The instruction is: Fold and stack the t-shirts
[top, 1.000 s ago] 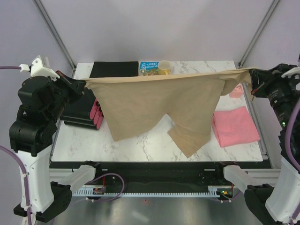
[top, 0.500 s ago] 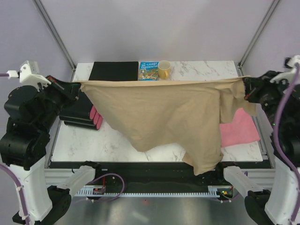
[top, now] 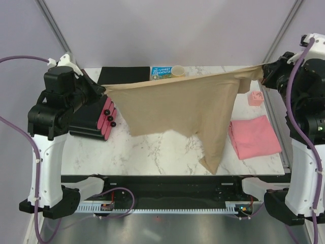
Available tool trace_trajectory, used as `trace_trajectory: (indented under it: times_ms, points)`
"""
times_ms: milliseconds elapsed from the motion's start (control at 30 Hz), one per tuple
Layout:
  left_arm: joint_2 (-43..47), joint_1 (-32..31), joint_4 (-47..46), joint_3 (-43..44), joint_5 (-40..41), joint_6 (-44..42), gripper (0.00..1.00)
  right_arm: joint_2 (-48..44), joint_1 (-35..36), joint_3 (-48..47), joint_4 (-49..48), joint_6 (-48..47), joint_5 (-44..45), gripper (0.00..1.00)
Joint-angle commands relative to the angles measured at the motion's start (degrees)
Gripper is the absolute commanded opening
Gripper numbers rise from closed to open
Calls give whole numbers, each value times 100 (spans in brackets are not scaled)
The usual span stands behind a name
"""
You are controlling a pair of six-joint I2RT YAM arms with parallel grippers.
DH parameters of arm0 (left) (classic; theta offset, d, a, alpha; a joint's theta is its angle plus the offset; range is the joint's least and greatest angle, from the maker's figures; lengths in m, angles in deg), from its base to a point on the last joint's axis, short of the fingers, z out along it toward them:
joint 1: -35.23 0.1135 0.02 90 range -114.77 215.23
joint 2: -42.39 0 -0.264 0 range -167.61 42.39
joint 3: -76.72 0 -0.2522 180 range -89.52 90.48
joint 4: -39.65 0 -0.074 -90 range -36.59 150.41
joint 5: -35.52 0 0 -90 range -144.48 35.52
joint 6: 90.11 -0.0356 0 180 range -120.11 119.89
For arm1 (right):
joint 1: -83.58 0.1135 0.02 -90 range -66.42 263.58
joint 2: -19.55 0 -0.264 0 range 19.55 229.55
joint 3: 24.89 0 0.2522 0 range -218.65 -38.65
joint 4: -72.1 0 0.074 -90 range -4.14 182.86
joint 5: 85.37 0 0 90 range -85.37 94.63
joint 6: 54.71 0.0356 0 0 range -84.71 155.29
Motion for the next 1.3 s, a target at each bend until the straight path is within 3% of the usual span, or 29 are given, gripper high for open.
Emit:
trace_trajectory:
  times_ms: [0,267,533,767,967,1100,1267]
  points:
    - [507,59,-143,-26,216,-243,2,-507,-54,-396,-509,-127,646,0]
    - [1387,67,-652,-501,682,-357,2,-1659,-54,289,-904,-66,769,0]
    - [1625,59,-741,-344,709,-278,2,-2135,-54,-87,-905,-215,997,0]
    - [1282,59,-547,-281,682,-225,2,-1442,-45,-730,-413,-171,840,0]
    - [545,59,-565,-896,700,-5,2,-590,-54,156,-70,110,558,0]
    - [-245,59,-652,-1405,753,-190,2,-149,-45,1340,-288,84,663,0]
    - [-1037,59,-819,-1784,718,-365,2,483,-19,2003,-491,251,733,0]
